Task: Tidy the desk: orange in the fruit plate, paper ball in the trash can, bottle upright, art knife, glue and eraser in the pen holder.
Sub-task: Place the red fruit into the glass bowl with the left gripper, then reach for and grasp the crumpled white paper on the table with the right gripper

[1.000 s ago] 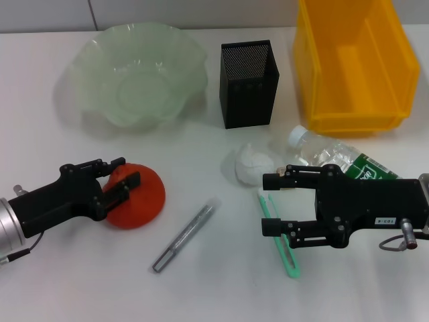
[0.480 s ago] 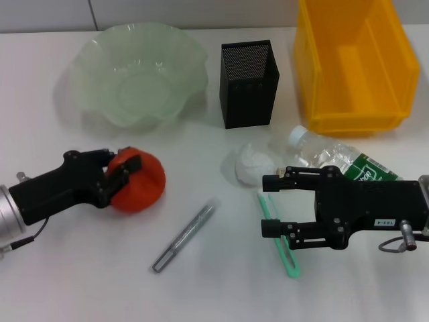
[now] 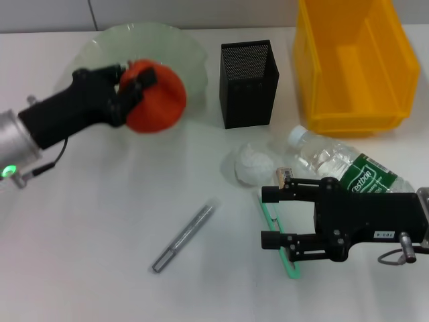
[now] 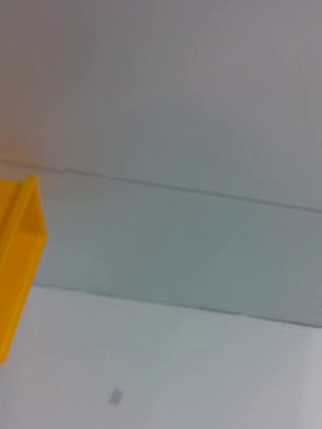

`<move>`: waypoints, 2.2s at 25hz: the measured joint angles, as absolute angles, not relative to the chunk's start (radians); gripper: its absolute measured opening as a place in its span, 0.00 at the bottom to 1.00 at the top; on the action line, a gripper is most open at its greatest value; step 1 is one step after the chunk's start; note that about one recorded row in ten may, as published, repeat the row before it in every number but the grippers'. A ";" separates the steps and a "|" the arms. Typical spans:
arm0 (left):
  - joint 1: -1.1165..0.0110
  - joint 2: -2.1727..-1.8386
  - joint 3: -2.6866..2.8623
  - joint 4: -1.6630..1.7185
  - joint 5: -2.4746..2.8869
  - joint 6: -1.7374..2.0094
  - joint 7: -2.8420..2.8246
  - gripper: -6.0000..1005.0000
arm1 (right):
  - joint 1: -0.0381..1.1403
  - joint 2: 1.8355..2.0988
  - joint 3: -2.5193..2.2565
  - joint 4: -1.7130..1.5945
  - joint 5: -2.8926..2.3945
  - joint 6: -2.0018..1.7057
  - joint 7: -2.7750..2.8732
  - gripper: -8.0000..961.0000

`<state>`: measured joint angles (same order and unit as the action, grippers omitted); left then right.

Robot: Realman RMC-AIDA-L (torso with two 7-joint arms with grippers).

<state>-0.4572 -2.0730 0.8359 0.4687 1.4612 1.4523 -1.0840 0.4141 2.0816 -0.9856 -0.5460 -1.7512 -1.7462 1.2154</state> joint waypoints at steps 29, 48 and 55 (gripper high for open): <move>-0.679 -2.080 0.856 0.284 1.247 0.956 -0.891 0.19 | 0.420 2.082 -0.986 -0.528 -1.751 -1.760 1.190 0.79; -0.635 -2.077 0.868 0.285 1.249 1.354 -0.949 0.57 | 0.407 2.082 -0.977 -0.522 -1.750 -1.762 1.190 0.79; -0.547 -2.065 1.103 0.454 1.263 1.558 -1.095 0.57 | 0.394 2.082 -0.976 -0.517 -1.743 -1.763 1.190 0.79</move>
<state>-0.5471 -2.0655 1.1029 0.4544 1.2631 1.5578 -1.0949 0.3943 2.0815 -0.9755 -0.5169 -1.7425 -1.7625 1.1904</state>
